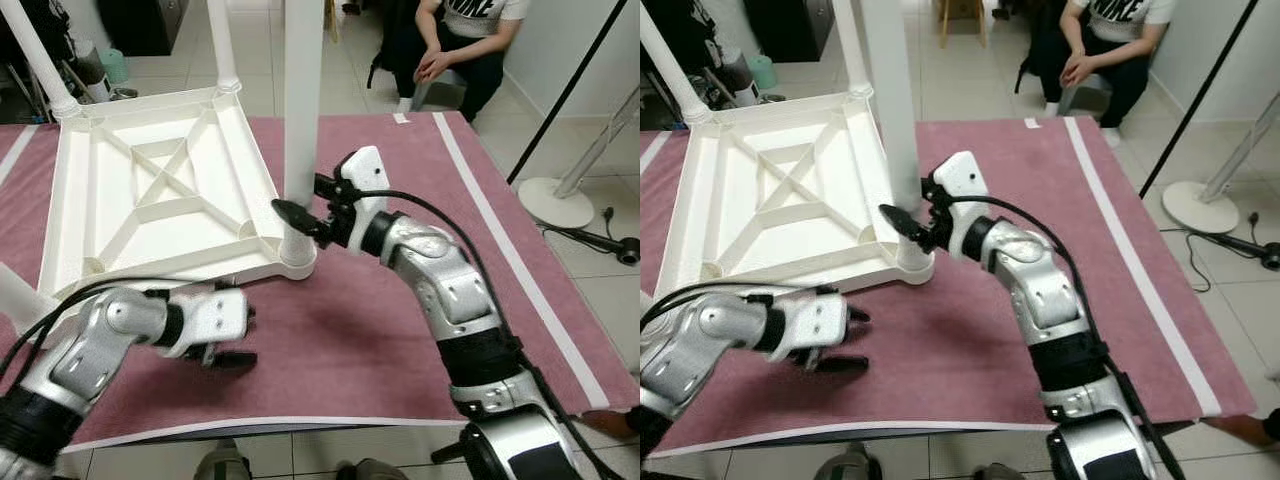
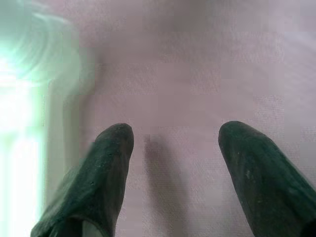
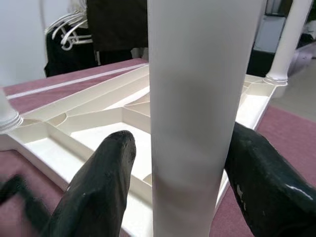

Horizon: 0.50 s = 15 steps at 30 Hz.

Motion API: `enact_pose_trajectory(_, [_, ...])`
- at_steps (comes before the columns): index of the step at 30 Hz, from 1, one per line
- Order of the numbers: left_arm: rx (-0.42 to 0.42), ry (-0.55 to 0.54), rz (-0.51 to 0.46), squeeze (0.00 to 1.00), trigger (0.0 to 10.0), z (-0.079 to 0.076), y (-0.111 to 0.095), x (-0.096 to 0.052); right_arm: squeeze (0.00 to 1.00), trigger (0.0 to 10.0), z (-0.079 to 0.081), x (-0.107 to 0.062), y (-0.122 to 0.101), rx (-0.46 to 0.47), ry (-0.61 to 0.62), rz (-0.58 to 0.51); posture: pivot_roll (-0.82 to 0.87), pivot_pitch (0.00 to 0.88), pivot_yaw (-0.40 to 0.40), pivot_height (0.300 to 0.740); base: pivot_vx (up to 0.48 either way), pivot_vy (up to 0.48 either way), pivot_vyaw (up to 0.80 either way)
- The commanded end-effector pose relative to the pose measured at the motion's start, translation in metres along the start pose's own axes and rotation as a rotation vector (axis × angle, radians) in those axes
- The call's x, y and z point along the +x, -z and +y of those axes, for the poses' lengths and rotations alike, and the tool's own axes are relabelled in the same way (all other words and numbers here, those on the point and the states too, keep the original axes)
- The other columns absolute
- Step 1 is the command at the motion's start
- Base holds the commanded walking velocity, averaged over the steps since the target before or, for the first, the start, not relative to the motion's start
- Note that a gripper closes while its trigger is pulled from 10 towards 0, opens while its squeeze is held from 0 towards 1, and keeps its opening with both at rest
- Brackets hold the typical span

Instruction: Building children table

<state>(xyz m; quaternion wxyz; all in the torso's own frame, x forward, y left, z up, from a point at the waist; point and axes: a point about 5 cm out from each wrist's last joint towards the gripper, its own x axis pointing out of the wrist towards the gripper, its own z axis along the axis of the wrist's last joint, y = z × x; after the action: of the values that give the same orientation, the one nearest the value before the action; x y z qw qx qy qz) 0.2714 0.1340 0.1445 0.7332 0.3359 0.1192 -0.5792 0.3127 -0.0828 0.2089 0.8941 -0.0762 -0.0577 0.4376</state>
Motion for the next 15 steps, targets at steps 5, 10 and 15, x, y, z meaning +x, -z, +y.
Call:
enact_pose_trajectory(5, [-0.068, -0.312, 0.047, 0.0, 10.0, 0.039, 0.003, -0.011, 0.0, 10.0, 0.004, -0.002, 0.002, 0.006, -0.052, -0.001, 0.11, 0.0, 0.015, 0.74, 0.0, 0.0, 0.0])
enact_pose_trajectory(10, [-0.105, -0.392, 0.132, 0.0, 10.0, 0.064, 0.012, -0.012, 0.0, 10.0, 0.003, -0.002, 0.002, 0.003, -0.051, -0.004, 0.11, 0.0, 0.026, 0.74, 0.0, 0.0, 0.0])
enact_pose_trajectory(15, [-0.18, -0.258, 0.112, 0.0, 10.0, 0.053, 0.019, 0.001, 0.0, 10.0, 0.001, 0.0, 0.001, 0.0, -0.042, -0.007, 0.1, 0.0, 0.032, 0.74, 0.0, 0.0, 0.0])
